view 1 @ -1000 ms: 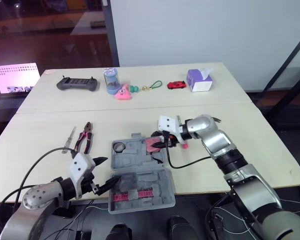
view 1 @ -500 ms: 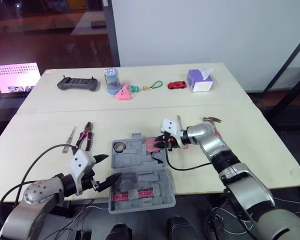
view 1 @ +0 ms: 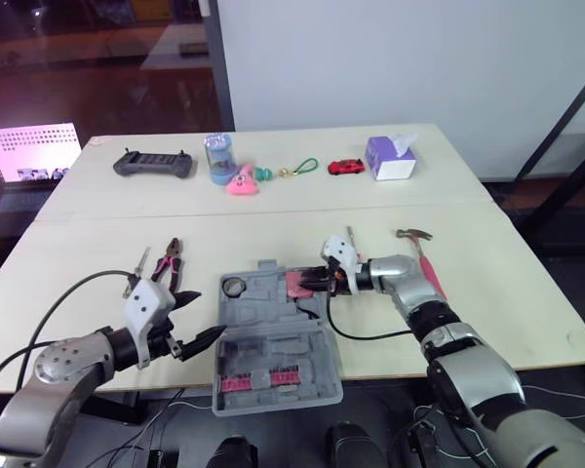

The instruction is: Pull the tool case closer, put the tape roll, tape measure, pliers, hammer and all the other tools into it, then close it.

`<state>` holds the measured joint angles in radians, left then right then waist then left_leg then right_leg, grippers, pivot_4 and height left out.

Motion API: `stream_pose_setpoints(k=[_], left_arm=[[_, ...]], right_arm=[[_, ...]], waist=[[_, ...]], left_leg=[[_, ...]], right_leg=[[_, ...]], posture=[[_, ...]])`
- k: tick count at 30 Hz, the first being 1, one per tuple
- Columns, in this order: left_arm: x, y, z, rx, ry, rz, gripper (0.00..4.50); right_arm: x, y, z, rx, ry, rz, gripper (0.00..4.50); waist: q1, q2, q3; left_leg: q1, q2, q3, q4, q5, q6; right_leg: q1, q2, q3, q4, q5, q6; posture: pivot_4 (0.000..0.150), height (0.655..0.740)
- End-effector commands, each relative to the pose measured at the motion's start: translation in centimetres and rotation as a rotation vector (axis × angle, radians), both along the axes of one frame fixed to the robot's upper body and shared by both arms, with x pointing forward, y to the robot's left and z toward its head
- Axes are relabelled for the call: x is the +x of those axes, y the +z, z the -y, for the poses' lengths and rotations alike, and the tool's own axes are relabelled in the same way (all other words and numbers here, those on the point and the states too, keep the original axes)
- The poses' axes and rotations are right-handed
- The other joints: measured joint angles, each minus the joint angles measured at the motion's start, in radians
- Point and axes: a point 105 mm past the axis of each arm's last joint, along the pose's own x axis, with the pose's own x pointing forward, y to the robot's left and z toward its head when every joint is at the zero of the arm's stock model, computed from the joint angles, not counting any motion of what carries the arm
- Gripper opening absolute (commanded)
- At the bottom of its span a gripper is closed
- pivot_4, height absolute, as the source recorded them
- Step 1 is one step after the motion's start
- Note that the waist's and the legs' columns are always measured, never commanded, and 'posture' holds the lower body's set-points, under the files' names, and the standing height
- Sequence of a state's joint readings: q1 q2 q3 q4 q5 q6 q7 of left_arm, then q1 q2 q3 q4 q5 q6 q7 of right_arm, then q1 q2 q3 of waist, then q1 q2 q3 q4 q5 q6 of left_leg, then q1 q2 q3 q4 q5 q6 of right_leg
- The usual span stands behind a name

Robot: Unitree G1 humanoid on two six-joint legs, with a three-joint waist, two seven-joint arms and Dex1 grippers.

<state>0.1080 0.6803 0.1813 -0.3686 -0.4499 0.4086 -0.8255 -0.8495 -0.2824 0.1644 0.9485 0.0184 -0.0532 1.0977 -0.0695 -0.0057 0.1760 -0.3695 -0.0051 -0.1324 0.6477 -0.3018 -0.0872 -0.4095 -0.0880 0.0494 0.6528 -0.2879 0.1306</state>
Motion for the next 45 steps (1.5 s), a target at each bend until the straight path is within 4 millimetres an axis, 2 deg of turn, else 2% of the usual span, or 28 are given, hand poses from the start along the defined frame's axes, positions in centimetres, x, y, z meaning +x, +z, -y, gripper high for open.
stream_pose_setpoints(k=[1, 3, 7, 8, 10, 13, 15, 18, 19, 23, 25, 27, 31, 37, 40, 45], left_arm=[[0.7, 1.3, -0.9, -0.032, 0.046, 0.065, 4.5], [0.9, 1.0, -1.8, -0.03, 0.091, 0.067, 4.5], [1.0, 0.4, -3.1, -0.014, 0.142, 0.079, 4.5], [0.9, 0.2, -4.6, -0.01, 0.201, 0.1, 4.5], [0.6, -0.2, -6.9, -0.008, 0.293, 0.128, 4.5], [-0.5, -1.1, -9.4, -0.006, 0.4, 0.144, 4.5], [-1.7, -1.9, -10.9, -0.015, 0.455, 0.139, 4.5], [-3.7, -4.1, -13.2, 0.059, 0.54, 0.1, 4.5], [-4.1, -4.7, -13.5, 0.089, 0.552, 0.093, 4.5], [-5.8, -6.0, -15.9, 0.017, 0.721, 0.099, 4.5], [-6.4, -6.4, -16.8, -0.047, 0.795, 0.087, 4.5], [-6.6, -6.5, -17.5, -0.103, 0.849, 0.083, 4.5], [-6.8, -6.2, -17.7, -0.08, 0.841, 0.103, 4.5], [-6.0, -5.7, -17.1, -0.087, 0.819, 0.123, 4.5], [-5.3, -5.4, -16.1, -0.107, 0.828, 0.136, 4.5], [-4.6, -4.8, -12.7, -0.164, 0.815, 0.153, 4.5]], right_arm=[[1.1, 4.5, 0.9, 0.06, -0.039, 0.223, 1.25], [0.7, 5.3, 2.3, 0.032, -0.045, 0.284, 1.25], [-0.2, 5.3, 4.6, -0.011, -0.069, 0.272, 1.25], [-0.6, 5.8, 6.5, 0.021, -0.134, 0.259, 1.48], [-1.8, 6.5, 9.0, 0.07, -0.208, 0.247, 2.02], [-4.4, 5.7, 12.2, 0.021, -0.26, 0.262, 3.53], [-5.6, 5.5, 14.3, 0.053, -0.353, 0.246, 4.46], [-8.3, 3.4, 19.0, 0.017, -0.51, 0.204, 4.46], [-9.1, 2.7, 20.0, -0.005, -0.536, 0.192, 4.46], [-11.7, 1.1, 25.0, 0.011, -0.753, 0.155, 4.46], [-12.4, 0.6, 26.3, 0.015, -0.813, 0.151, 4.46], [-12.7, 0.4, 26.8, 0.019, -0.839, 0.154, 4.46], [-12.9, 0.3, 27.4, 0.03, -0.875, 0.16, 4.46], [-11.1, 1.7, 25.2, 0.083, -0.807, 0.166, 4.46], [-9.8, 3.1, 21.3, 0.128, -0.668, 0.126, 4.46], [-8.7, 5.1, 14.6, 0.154, -0.406, 0.02, 4.46]], waist=[[0.0, 0.0, 0.0], [0.002, 0.0, 0.0], [0.003, 0.0, 0.0], [0.002, 0.0, 0.0], [0.004, 0.0, 0.0], [0.012, 0.0, 0.0], [0.014, 0.0, 0.0], [0.026, 0.0, 0.0], [0.03, 0.0, 0.0], [0.034, -0.001, 0.0], [0.032, -0.001, 0.0], [0.028, -0.001, 0.0], [0.024, -0.001, -0.001], [0.026, -0.001, -0.001], [0.025, -0.001, -0.001], [0.028, -0.001, -0.001]], left_leg=[[0.0, 0.0, 0.0, 0.0, 0.0, -0.001], [-0.001, 0.0, 0.0, 0.0, 0.001, -0.001], [-0.001, 0.0, 0.0, 0.0, 0.0, -0.001], [-0.001, 0.0, 0.0, 0.0, 0.0, 0.0], [-0.001, 0.0, 0.0, 0.0, 0.0, 0.0], [-0.003, 0.0, 0.0, 0.0, -0.001, 0.001], [-0.003, 0.0, 0.001, 0.0, -0.002, 0.003], [-0.001, 0.0, 0.002, 0.001, -0.002, 0.004], [0.001, 0.0, 0.002, 0.001, -0.002, 0.004], [0.001, 0.0, 0.002, 0.001, -0.002, 0.004], [0.003, 0.0, 0.002, 0.001, -0.002, 0.004], [0.005, 0.0, 0.002, 0.0, -0.003, 0.005], [0.015, 0.0, 0.003, -0.001, -0.005, 0.009], [0.015, 0.0, 0.003, -0.001, -0.005, 0.009], [0.014, 0.0, 0.003, -0.001, -0.005, 0.009], [0.014, 0.0, 0.002, 0.0, -0.005, 0.009]], right_leg=[[0.0, 0.0, 0.0, 0.0, 0.0, 0.0], [-0.001, 0.0, 0.0, 0.0, 0.0, 0.0], [-0.001, 0.0, 0.0, -0.001, 0.0, 0.0], [-0.001, 0.0, 0.0, -0.001, 0.0, 0.0], [-0.001, 0.0, 0.0, 0.0, 0.0, 0.0], [-0.002, 0.0, 0.0, -0.001, 0.0, 0.0], [-0.001, -0.001, 0.0, -0.003, 0.0, 0.0], [0.001, 0.0, 0.0, -0.003, 0.0, 0.0], [0.002, 0.0, 0.0, -0.003, 0.0, 0.0], [0.005, -0.001, 0.0, -0.004, 0.0, 0.0], [0.006, 0.0, 0.0, -0.004, 0.0, 0.0], [0.008, 0.0, 0.0, -0.004, 0.0, 0.0], [0.016, 0.0, 0.0, -0.005, -0.001, 0.0], [0.016, 0.0, 0.001, -0.006, -0.001, 0.001], [0.016, 0.0, 0.001, -0.006, -0.001, 0.001], [0.016, 0.0, 0.001, -0.006, -0.001, 0.001]], posture=[[0.15, 0.74], [0.15, 0.74], [0.15, 0.74], [0.15, 0.74], [0.15, 0.74], [0.15, 0.74], [0.15, 0.74], [0.15, 0.74], [0.15, 0.74], [0.15, 0.74], [0.15, 0.74], [0.15, 0.74], [0.15, 0.74], [0.15, 0.74], [0.15, 0.74], [0.15, 0.74]])
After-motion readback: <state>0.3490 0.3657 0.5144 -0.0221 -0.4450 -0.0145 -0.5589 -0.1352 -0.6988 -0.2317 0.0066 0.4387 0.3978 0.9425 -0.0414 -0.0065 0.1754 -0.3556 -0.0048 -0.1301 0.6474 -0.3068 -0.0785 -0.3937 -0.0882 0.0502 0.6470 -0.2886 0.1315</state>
